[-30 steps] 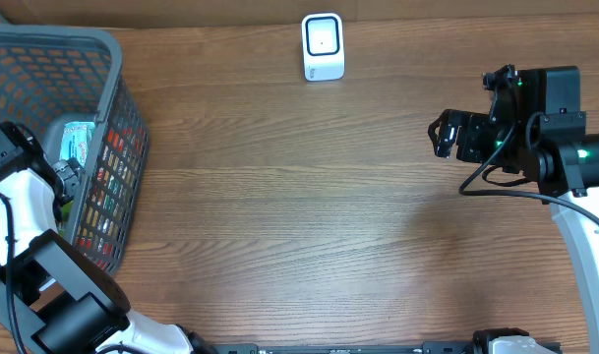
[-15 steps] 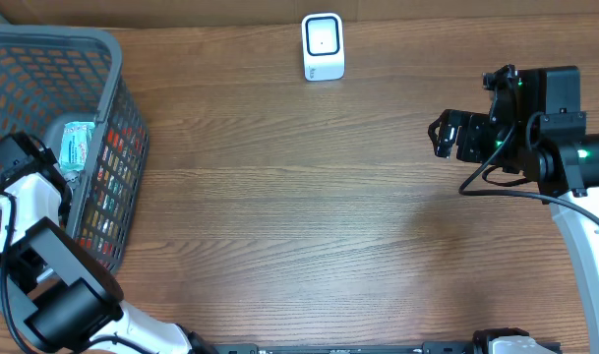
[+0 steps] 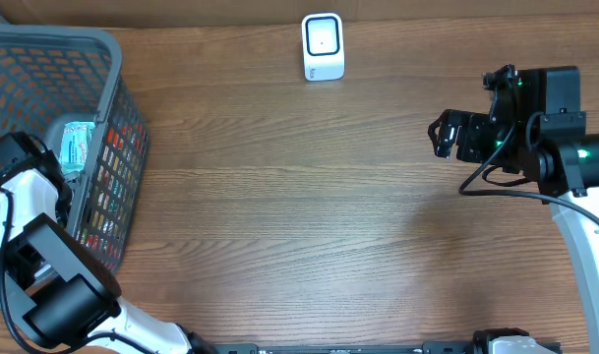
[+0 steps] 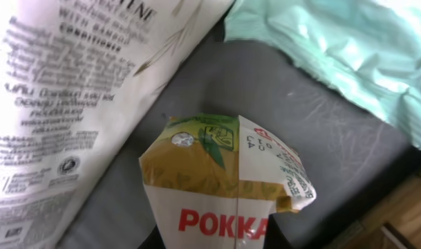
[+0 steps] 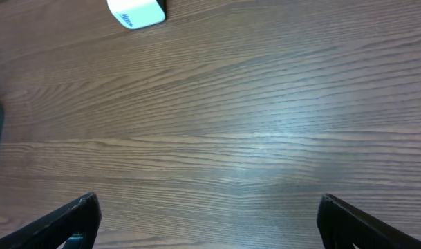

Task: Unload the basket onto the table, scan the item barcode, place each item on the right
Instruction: 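Grasp the green juice pouch in the basket with the left gripper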

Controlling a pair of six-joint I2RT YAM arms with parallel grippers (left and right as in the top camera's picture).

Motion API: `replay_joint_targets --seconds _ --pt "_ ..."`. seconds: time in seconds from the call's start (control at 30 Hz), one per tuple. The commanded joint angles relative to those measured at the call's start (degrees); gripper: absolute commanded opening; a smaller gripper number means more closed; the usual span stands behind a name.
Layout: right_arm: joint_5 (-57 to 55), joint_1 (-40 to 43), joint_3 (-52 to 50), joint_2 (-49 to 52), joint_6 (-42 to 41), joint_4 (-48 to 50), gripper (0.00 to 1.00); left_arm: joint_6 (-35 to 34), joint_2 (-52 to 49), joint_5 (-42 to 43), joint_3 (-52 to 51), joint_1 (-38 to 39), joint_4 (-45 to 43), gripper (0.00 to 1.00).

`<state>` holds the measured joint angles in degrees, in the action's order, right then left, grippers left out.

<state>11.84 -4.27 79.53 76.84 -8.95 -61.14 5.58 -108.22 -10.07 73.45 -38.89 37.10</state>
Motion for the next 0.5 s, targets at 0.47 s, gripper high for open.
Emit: replay_joint_targets --seconds 0.47 --pt "0.46 -0.44 1.16 -0.2 0.46 0.55 1.0 -7.93 -0.92 13.49 53.59 5.51 40.19 0.04"
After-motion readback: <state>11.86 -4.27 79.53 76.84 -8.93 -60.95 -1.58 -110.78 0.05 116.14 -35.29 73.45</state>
